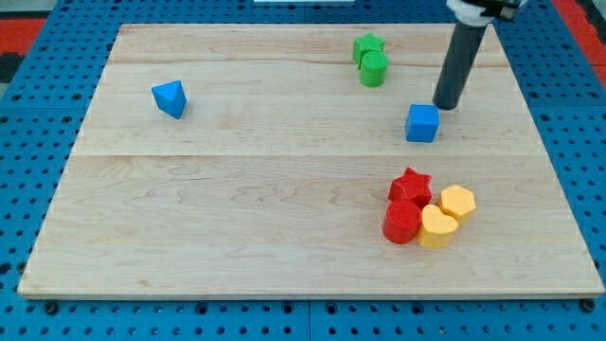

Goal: Push blue cube blue triangle towards top

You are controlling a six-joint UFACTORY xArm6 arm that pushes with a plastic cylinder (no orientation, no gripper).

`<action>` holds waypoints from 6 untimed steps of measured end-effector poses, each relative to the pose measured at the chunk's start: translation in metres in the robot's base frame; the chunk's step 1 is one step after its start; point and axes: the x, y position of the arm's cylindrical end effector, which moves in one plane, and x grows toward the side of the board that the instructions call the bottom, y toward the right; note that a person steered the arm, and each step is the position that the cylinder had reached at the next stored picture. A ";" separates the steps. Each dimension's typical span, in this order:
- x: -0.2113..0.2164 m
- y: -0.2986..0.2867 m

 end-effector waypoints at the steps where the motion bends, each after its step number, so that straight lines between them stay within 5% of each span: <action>1: 0.002 -0.072; 3: 0.007 0.039; 4: 0.044 0.038; 6: 0.014 -0.157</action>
